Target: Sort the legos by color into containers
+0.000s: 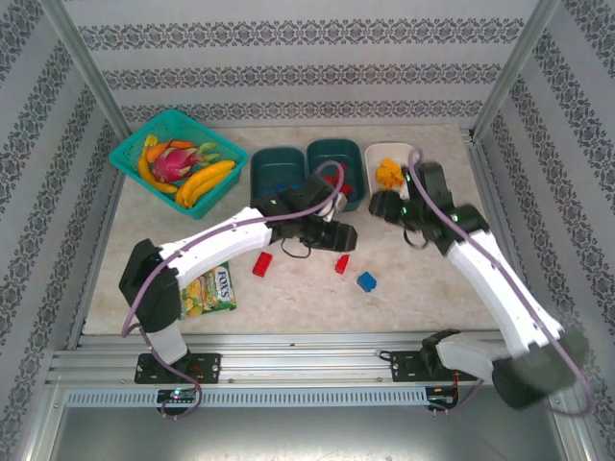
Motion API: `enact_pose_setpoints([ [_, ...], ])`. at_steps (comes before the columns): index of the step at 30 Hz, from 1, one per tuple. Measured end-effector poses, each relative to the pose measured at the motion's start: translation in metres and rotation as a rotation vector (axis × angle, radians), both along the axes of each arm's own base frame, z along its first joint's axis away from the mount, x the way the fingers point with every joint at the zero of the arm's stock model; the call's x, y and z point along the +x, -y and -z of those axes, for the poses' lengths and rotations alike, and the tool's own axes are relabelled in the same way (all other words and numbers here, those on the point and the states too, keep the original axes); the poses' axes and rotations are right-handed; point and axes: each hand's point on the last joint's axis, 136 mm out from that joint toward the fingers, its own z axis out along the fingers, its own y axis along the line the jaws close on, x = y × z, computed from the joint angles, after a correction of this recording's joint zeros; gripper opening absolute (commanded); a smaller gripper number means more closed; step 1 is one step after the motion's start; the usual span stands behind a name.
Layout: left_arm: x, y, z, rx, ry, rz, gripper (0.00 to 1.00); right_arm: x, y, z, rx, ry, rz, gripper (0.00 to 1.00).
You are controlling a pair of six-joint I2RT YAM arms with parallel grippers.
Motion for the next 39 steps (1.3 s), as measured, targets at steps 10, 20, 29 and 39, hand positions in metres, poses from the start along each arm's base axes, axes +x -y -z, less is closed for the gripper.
enact_pose_setpoints([
  [10, -0.025, 0.037, 0.096, 0.19, -0.306, -0.152, 0.72, -0.121, 0.04, 0.038, 0.026, -0.132, 0.062, 0.59],
  [20, -0.03, 0.065, 0.098, 0.204, -0.482, -0.384, 0.76, -0.154, 0.041, 0.046, 0.049, -0.199, 0.031, 0.61],
  [29, -0.024, 0.077, 0.137, 0.254, -0.587, -0.558, 0.73, -0.162, 0.042, 0.046, 0.058, -0.204, 0.021, 0.62],
  [39, -0.023, 0.076, 0.141, 0.269, -0.614, -0.635, 0.31, -0.164, 0.039, 0.046, 0.068, -0.21, 0.011, 0.62],
])
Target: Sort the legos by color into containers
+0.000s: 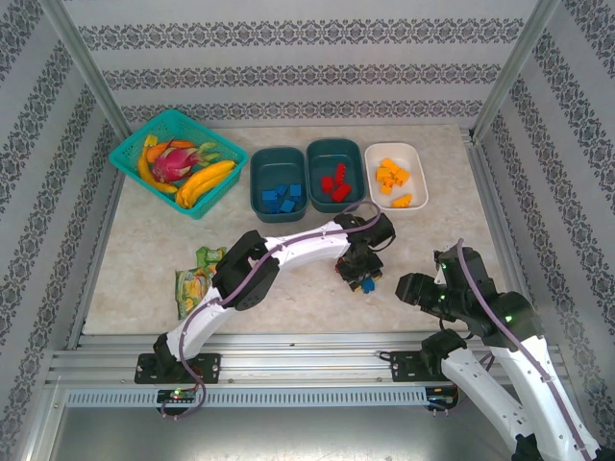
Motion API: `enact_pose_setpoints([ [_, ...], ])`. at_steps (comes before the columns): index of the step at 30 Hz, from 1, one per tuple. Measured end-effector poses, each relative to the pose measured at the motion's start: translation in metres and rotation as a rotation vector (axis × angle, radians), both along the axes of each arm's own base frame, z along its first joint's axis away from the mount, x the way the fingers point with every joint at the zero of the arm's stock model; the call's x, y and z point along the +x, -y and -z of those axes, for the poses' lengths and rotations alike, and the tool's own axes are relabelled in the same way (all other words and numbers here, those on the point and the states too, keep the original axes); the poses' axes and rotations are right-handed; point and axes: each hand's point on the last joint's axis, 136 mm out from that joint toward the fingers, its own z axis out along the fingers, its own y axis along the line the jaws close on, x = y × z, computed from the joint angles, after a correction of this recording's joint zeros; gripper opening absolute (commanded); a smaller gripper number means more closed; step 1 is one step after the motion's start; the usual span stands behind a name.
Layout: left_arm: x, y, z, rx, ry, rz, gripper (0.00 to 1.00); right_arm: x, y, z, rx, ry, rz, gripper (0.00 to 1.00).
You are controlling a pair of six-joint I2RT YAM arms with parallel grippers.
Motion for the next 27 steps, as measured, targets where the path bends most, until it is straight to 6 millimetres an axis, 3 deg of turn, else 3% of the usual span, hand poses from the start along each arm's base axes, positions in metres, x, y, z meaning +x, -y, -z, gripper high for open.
enact_pose_setpoints([
  [9, 0.007, -0.004, -0.006, 0.007, 0.05, 0.042, 0.25, 0.008, -0.006, -0.004, 0.015, 0.023, -0.021, 0.62],
  [11, 0.013, -0.01, -0.015, 0.015, 0.086, 0.06, 0.25, 0.014, -0.013, -0.01, 0.044, 0.055, -0.038, 0.64],
  [14, 0.03, -0.024, -0.046, 0.004, 0.158, 0.073, 0.25, 0.03, -0.029, -0.029, 0.12, 0.14, -0.076, 0.65],
  [17, 0.062, -0.048, -0.092, -0.03, 0.262, 0.061, 0.25, 0.053, -0.051, -0.053, 0.222, 0.257, -0.122, 0.69],
  [21, 0.126, -0.102, -0.148, -0.054, 0.417, 0.007, 0.25, 0.091, -0.077, -0.065, 0.318, 0.341, -0.151, 0.7],
  [24, 0.172, -0.15, -0.164, -0.028, 0.495, -0.038, 0.25, 0.117, -0.096, -0.063, 0.353, 0.34, -0.17, 0.7],
  [27, 0.215, -0.202, -0.164, 0.024, 0.542, -0.085, 0.25, 0.136, -0.113, -0.048, 0.354, 0.298, -0.187, 0.7],
])
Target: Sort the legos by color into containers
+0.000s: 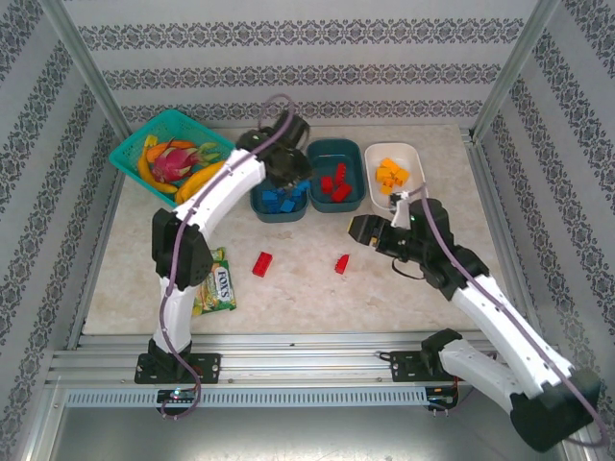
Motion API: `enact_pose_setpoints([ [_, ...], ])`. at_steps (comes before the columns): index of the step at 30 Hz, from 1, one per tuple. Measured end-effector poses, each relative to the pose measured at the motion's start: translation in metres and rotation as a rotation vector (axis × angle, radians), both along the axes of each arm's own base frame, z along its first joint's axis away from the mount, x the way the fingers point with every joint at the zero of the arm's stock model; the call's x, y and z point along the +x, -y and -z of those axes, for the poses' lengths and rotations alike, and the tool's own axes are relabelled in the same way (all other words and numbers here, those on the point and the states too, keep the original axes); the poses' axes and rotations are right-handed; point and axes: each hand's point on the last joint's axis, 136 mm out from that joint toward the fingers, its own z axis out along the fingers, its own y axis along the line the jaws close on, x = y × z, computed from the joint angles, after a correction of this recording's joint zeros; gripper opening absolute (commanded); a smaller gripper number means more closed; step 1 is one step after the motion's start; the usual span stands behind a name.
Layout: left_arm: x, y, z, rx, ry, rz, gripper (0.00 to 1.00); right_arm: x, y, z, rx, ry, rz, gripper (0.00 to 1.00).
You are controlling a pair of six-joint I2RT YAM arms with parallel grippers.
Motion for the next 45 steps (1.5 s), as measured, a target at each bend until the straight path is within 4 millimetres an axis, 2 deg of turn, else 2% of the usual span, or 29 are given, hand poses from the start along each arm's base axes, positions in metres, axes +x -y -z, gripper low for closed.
enact_pose_setpoints([
  [3, 0.033, -0.035, 0.01, 0.033, 0.023, -0.035, 0.26, 0.014, -0.011, 0.006, -0.002, -0.025, -0.01, 0.7],
  [5, 0.053, -0.047, 0.02, 0.046, 0.039, -0.042, 0.26, 0.02, -0.016, 0.004, 0.001, -0.02, -0.014, 0.7],
  [9, 0.092, -0.047, 0.049, 0.057, 0.074, -0.021, 0.3, 0.03, -0.021, -0.002, 0.003, -0.012, -0.014, 0.7],
  [12, 0.111, -0.039, 0.08, 0.046, 0.069, -0.001, 0.33, 0.035, -0.023, -0.002, -0.004, -0.022, -0.013, 0.7],
  [16, 0.114, -0.033, 0.126, 0.044, 0.009, 0.017, 0.36, 0.037, -0.02, 0.014, -0.043, -0.078, 0.001, 0.7],
  [18, 0.112, -0.032, 0.14, 0.044, -0.015, 0.023, 0.43, 0.036, -0.018, 0.025, -0.071, -0.12, 0.014, 0.7],
  [21, 0.116, -0.029, 0.131, 0.018, 0.003, 0.027, 0.57, 0.035, -0.013, 0.044, -0.117, -0.187, 0.034, 0.7],
  [26, 0.116, -0.029, 0.13, 0.01, 0.004, 0.034, 0.76, 0.029, -0.012, 0.077, -0.217, -0.316, 0.046, 0.71],
  [27, 0.116, -0.029, 0.128, 0.01, 0.008, 0.035, 0.8, 0.029, -0.014, 0.083, -0.24, -0.344, 0.045, 0.7],
  [31, 0.116, -0.029, 0.103, 0.003, 0.041, 0.038, 0.81, 0.027, -0.017, 0.107, -0.31, -0.441, 0.07, 0.7],
  [33, 0.114, -0.029, 0.076, -0.007, 0.08, 0.043, 0.81, 0.023, -0.015, 0.121, -0.34, -0.497, 0.094, 0.69],
  [36, 0.1, -0.03, 0.024, -0.016, 0.149, 0.069, 0.81, 0.019, -0.01, 0.144, -0.382, -0.59, 0.142, 0.64],
  [39, 0.07, -0.031, -0.029, -0.023, 0.222, 0.123, 0.82, 0.017, -0.009, 0.161, -0.4, -0.653, 0.176, 0.61],
  [41, 0.037, -0.028, -0.059, -0.032, 0.265, 0.174, 0.82, 0.015, -0.01, 0.169, -0.408, -0.682, 0.187, 0.61],
  [43, 0.004, -0.023, -0.075, -0.054, 0.294, 0.225, 0.82, 0.015, -0.016, 0.174, -0.413, -0.698, 0.187, 0.57],
  [45, -0.028, -0.018, -0.079, -0.074, 0.302, 0.273, 0.82, 0.016, -0.023, 0.178, -0.415, -0.71, 0.186, 0.52],
])
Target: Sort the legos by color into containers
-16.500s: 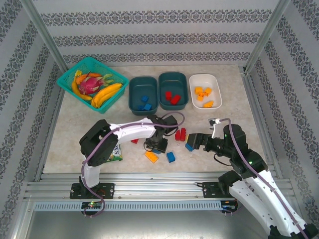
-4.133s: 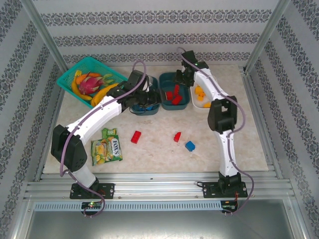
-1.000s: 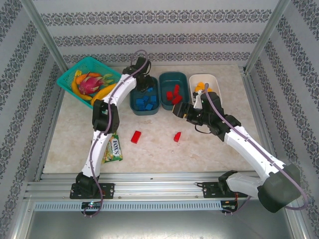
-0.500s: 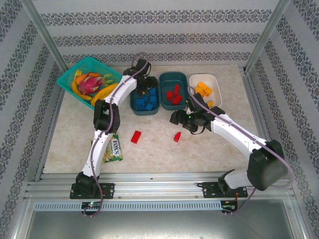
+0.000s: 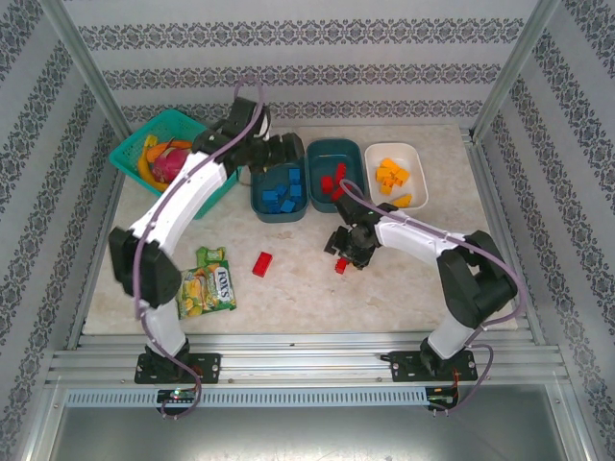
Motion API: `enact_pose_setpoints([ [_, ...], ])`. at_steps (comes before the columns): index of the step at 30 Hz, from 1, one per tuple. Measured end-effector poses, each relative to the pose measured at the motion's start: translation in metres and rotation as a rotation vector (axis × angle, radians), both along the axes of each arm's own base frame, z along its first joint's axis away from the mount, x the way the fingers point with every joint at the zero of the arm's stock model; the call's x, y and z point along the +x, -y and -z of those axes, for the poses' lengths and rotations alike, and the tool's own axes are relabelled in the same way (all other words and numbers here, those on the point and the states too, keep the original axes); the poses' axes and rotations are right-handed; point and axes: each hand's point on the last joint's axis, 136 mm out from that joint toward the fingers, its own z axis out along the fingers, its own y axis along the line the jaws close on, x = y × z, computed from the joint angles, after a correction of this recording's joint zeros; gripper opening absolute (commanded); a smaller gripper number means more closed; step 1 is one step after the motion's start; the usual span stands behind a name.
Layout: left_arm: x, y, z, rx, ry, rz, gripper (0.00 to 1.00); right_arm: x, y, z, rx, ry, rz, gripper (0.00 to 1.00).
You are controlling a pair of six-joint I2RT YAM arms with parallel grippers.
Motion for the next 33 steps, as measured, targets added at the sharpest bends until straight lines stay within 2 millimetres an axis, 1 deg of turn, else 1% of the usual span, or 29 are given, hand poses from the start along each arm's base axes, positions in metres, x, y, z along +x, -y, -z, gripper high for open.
enact_pose_setpoints([
  [2, -0.031, 0.004, 0.006, -0.009, -0.014, 0.048, 0.82, 0.0, -0.003, 0.006, -0.001, -0.014, 0.008, 0.47],
  [5, -0.069, 0.005, 0.027, -0.005, -0.06, 0.098, 0.82, -0.002, -0.003, 0.014, -0.011, -0.04, 0.028, 0.45],
  [6, -0.08, 0.004, 0.033, -0.003, -0.075, 0.11, 0.82, -0.002, -0.002, 0.016, -0.015, -0.046, 0.031, 0.44],
  [8, -0.1, 0.002, 0.043, 0.002, -0.098, 0.13, 0.82, -0.003, -0.002, 0.02, -0.022, -0.058, 0.035, 0.39],
  [11, -0.125, -0.003, 0.047, -0.001, -0.104, 0.147, 0.82, -0.004, 0.0, 0.025, -0.032, -0.069, 0.043, 0.31],
  [14, -0.139, -0.009, 0.04, -0.015, -0.083, 0.146, 0.81, -0.003, 0.0, 0.026, -0.039, -0.069, 0.046, 0.2],
  [17, -0.145, -0.013, 0.031, -0.029, -0.06, 0.141, 0.81, -0.002, 0.001, 0.026, -0.044, -0.064, 0.047, 0.1],
  [19, -0.146, -0.013, 0.027, -0.038, -0.054, 0.134, 0.81, -0.001, 0.003, 0.025, -0.054, -0.055, 0.044, 0.07],
  [21, -0.147, -0.014, 0.025, -0.045, -0.053, 0.125, 0.81, 0.001, 0.006, 0.021, -0.081, -0.034, 0.03, 0.05],
  [23, -0.147, -0.015, 0.022, -0.053, -0.052, 0.11, 0.81, 0.01, 0.009, 0.005, -0.104, 0.015, 0.007, 0.05],
  [25, -0.147, -0.017, 0.019, -0.061, -0.048, 0.093, 0.81, 0.027, 0.008, -0.023, -0.113, 0.104, -0.022, 0.05],
  [29, -0.145, -0.019, 0.007, -0.094, -0.02, 0.052, 0.82, 0.082, -0.002, -0.103, -0.069, 0.348, -0.061, 0.05],
  [30, -0.143, -0.02, 0.005, -0.1, -0.013, 0.043, 0.82, 0.094, -0.002, -0.116, -0.059, 0.391, -0.064, 0.04],
  [32, -0.139, -0.02, 0.002, -0.111, -0.002, 0.022, 0.82, 0.125, 0.002, -0.143, -0.047, 0.474, -0.069, 0.04],
  [33, -0.136, -0.019, 0.001, -0.114, 0.002, 0.014, 0.82, 0.139, 0.002, -0.149, -0.043, 0.502, -0.072, 0.04],
])
